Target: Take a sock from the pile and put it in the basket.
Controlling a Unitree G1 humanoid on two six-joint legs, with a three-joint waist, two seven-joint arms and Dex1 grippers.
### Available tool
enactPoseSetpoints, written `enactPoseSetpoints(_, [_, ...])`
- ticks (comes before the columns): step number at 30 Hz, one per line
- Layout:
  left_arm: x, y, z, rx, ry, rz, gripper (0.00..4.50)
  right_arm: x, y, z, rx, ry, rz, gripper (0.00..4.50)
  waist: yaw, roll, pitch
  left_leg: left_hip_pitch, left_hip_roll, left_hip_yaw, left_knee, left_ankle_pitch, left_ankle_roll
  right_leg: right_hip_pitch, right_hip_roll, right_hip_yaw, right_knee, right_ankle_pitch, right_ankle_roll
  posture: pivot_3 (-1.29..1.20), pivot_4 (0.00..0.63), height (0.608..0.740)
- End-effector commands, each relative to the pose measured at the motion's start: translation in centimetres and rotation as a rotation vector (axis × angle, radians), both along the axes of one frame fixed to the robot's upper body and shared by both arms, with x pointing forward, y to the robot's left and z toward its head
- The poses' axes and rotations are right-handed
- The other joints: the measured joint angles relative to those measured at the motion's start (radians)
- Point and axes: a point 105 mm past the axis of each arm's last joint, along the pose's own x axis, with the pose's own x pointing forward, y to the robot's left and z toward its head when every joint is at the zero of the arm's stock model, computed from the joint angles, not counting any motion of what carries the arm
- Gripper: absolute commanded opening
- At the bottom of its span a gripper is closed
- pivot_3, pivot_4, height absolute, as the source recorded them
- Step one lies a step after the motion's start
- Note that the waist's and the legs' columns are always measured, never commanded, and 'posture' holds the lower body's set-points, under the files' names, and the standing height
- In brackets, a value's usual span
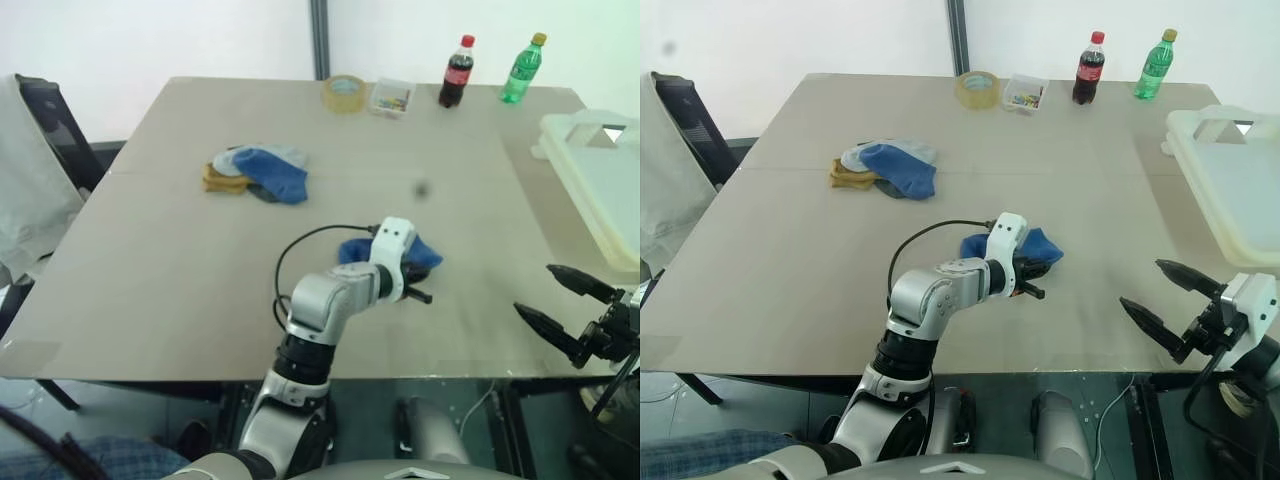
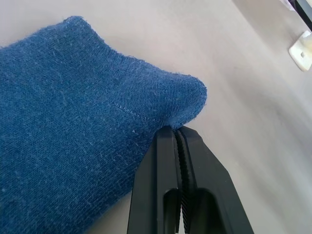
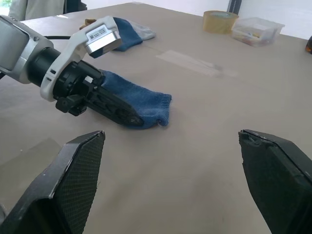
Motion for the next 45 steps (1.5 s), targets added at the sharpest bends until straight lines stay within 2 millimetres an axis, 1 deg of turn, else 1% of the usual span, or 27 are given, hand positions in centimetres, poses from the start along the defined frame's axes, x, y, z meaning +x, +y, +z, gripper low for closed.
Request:
enactPoseSetpoints(1, [-0.4,-1.2,1.7,-0.050,-0.036,-0.037,1.58,-0.1,0.2,1.1,-0.013,-0.048,0.005,4.50,0.000,0.000,0.000,0.000,0.000,0.000,0.000,0.000,0.000,0.000,0.000,0.000,0.000,0.000,0.000,0.00,0.150,0.740])
enactPoseSetpoints(3, [-0.7,-1.2,1.9,-0.064,-0.041,-0.060,2.23,0.0,0.3,1.0,-0.013,-0.047,0.009,4.50,0.001,0.000,0.000,0.000,0.000,0.000,0.000,0.000,0.000,0.000,0.000,0.000,0.000,0.000,0.000,0.00,0.150,0.740])
enactPoseSetpoints(6, [-1.1,-1.2,2.5,-0.084,-0.064,-0.100,2.23,0.3,0.2,1.1,-0.015,-0.047,0.014,4.50,0.000,0.000,0.000,0.000,0.000,0.000,0.000,0.000,0.000,0.000,0.000,0.000,0.000,0.000,0.000,0.00,0.150,0.740])
enactPoseSetpoints(9, [-0.9,-0.6,3.4,-0.089,-0.117,-0.122,2.23,0.6,0.2,1.1,-0.016,-0.050,0.019,4.50,-0.001,0.000,0.000,0.000,0.000,0.000,0.000,0.000,0.000,0.000,0.000,0.000,0.000,0.000,0.000,0.00,0.150,0.740])
enactPoseSetpoints(13, [0.9,1.5,5.1,-0.010,-0.296,-0.134,2.23,0.9,0.3,1.3,-0.006,-0.058,0.023,4.50,-0.001,0.000,0.000,0.000,0.000,0.000,0.000,0.000,0.000,-0.001,0.000,0.000,0.000,0.000,0.000,0.00,0.150,0.740])
enactPoseSetpoints(17, [3.3,4.8,7.0,0.022,-0.408,-0.085,2.23,0.9,0.8,1.5,0.006,-0.063,0.051,4.50,-0.001,0.001,0.000,0.000,0.000,0.001,0.000,0.000,0.000,-0.001,0.001,0.000,0.000,0.000,0.000,0.00,0.150,0.740])
enactPoseSetpoints(18, [4.9,6.9,7.4,0.082,-0.454,-0.016,2.23,0.9,1.0,1.6,0.009,-0.064,0.062,4.50,0.000,0.001,0.000,0.000,0.000,0.001,0.000,0.000,0.000,-0.001,0.001,0.000,0.000,0.000,0.000,0.00,0.150,0.740])
enactPoseSetpoints(20, [7.9,11.1,7.8,0.272,-0.576,0.102,2.23,1.0,1.2,1.7,0.009,-0.065,0.073,4.50,0.000,0.001,0.000,0.000,0.000,0.001,0.000,0.000,0.000,-0.001,0.000,0.000,0.000,0.000,0.000,0.00,0.150,0.740])
enactPoseSetpoints(21, [8.7,12.4,7.8,0.337,-0.615,0.130,2.23,1.1,1.3,1.7,0.009,-0.066,0.077,4.50,-0.002,0.001,0.000,0.000,0.000,0.001,0.000,0.000,0.000,-0.001,0.000,0.000,0.000,0.000,0.000,0.00,0.150,0.740])
enactPoseSetpoints(24, [10.7,15.3,7.5,0.474,-0.687,0.199,2.23,1.3,1.5,1.5,0.011,-0.061,0.089,4.50,-0.001,0.001,0.000,0.000,0.000,0.002,-0.001,0.000,0.000,-0.001,0.002,0.001,0.000,0.000,0.000,0.00,0.150,0.740])
enactPoseSetpoints(27, [12.1,17.3,6.8,0.588,-0.734,0.242,2.23,1.4,1.6,1.4,0.010,-0.059,0.100,4.50,0.012,0.000,0.000,-0.001,0.000,0.001,-0.001,0.000,0.000,-0.001,0.000,0.000,-0.001,0.000,0.000,0.00,0.150,0.740])
enactPoseSetpoints(30, [12.6,18.3,5.8,0.646,-0.745,0.255,2.23,1.5,1.7,1.5,0.011,-0.060,0.106,4.50,0.017,-0.001,0.001,-0.002,-0.001,0.002,-0.001,0.000,0.000,-0.001,-0.001,0.000,-0.001,0.000,0.000,0.00,0.150,0.740])
enactPoseSetpoints(35, [12.7,19.5,4.0,0.704,-0.729,0.262,2.23,1.5,1.7,1.5,0.012,-0.058,0.110,4.50,0.021,-0.001,0.001,-0.001,0.000,0.002,-0.001,0.000,0.000,-0.001,-0.001,-0.001,-0.001,0.000,0.000,0.00,0.150,0.740])
enactPoseSetpoints(39, [13.0,20.0,3.4,0.721,-0.727,0.275,2.23,1.5,1.6,1.3,0.011,-0.053,0.110,4.50,0.021,-0.001,0.001,-0.001,0.000,0.002,-0.001,0.000,0.000,-0.001,-0.001,-0.001,-0.001,0.000,0.000,0.00,0.150,0.740])
enactPoseSetpoints(42, [13.2,20.1,3.1,0.698,-0.707,0.287,2.23,1.5,1.5,1.2,0.011,-0.051,0.109,4.50,0.021,-0.001,0.001,-0.001,0.000,0.002,-0.001,0.000,0.000,-0.001,-0.001,-0.001,0.000,0.000,0.000,0.00,0.150,0.740])
enactPoseSetpoints(43, [13.3,20.1,3.1,0.700,-0.708,0.283,2.01,1.6,1.5,1.1,0.011,-0.051,0.109,4.50,0.021,-0.001,0.001,-0.001,0.000,0.002,-0.001,0.000,0.000,-0.001,-0.001,-0.001,0.000,0.000,0.000,0.00,0.150,0.740])
enactPoseSetpoints(44, [13.3,20.0,3.0,0.703,-0.709,0.280,1.70,1.6,1.5,1.1,0.011,-0.051,0.109,4.50,0.021,-0.001,0.001,-0.001,0.000,0.002,-0.001,0.000,0.000,-0.001,-0.001,-0.001,0.000,0.000,0.000,0.00,0.150,0.740])
enactPoseSetpoints(45, [13.4,19.9,3.0,0.704,-0.711,0.276,1.53,1.6,1.5,1.1,0.011,-0.051,0.109,4.50,0.021,-0.001,0.001,-0.001,0.000,0.002,-0.001,0.000,0.000,-0.001,-0.001,-0.001,0.000,0.000,0.000,0.00,0.150,0.740])
